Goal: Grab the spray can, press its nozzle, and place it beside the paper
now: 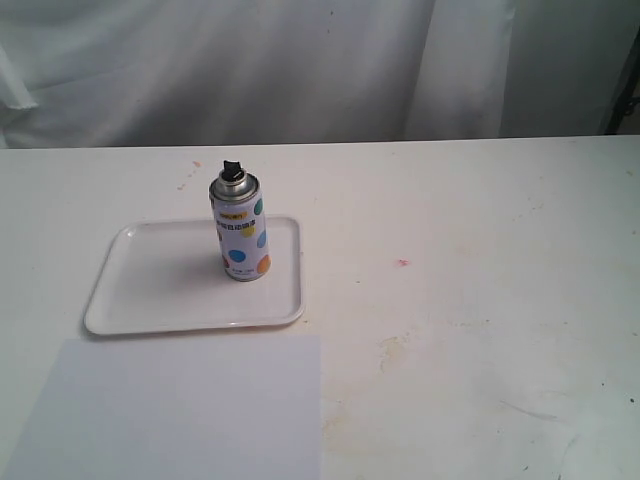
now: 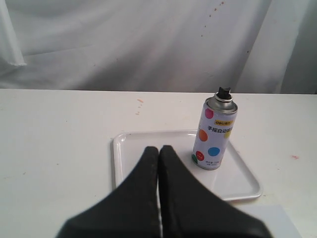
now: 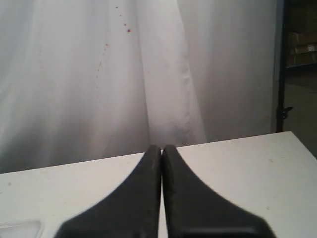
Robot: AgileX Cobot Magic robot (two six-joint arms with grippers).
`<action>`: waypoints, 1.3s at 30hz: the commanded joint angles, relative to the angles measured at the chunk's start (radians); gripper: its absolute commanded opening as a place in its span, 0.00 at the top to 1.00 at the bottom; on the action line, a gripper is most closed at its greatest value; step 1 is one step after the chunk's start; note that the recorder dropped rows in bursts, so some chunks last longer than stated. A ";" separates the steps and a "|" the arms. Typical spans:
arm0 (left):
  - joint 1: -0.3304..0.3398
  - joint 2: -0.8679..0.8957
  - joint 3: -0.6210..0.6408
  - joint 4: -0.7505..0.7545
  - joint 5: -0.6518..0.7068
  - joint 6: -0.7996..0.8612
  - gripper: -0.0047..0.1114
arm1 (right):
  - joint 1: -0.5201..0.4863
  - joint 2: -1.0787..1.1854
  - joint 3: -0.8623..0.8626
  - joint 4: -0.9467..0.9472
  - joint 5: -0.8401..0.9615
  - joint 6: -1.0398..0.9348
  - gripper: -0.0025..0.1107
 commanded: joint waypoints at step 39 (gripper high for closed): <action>0.002 -0.003 0.003 0.000 -0.001 -0.011 0.96 | -0.183 -0.442 0.212 1.710 0.083 -1.797 0.98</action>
